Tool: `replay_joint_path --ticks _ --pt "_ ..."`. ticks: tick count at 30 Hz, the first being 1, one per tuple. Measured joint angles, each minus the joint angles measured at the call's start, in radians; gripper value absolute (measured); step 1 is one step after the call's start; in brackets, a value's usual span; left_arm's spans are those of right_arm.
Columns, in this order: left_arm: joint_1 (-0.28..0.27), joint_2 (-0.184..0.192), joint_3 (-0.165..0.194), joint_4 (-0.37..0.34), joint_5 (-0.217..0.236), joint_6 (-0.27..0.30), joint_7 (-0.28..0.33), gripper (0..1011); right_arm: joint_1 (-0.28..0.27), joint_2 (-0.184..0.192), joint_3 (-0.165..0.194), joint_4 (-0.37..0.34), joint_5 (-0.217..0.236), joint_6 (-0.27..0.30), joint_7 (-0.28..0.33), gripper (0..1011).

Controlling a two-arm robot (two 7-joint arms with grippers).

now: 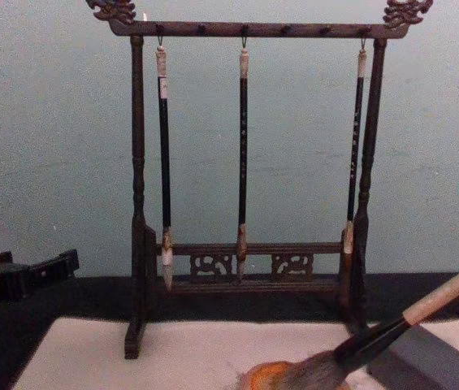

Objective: Pick up the brush from the inkstone, write on the paper, then place the brush back to its original position.

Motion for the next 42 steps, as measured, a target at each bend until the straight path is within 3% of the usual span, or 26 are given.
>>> replay_joint_path --ticks 23,42 --pt "0.000 0.000 0.000 0.000 0.000 0.000 0.000 1002 0.020 0.007 -0.017 0.022 0.014 -0.002 0.003 163" --pt "0.000 0.000 0.000 0.000 0.000 0.000 0.000 1002 0.028 0.011 -0.025 0.033 0.021 0.024 -0.030 163"
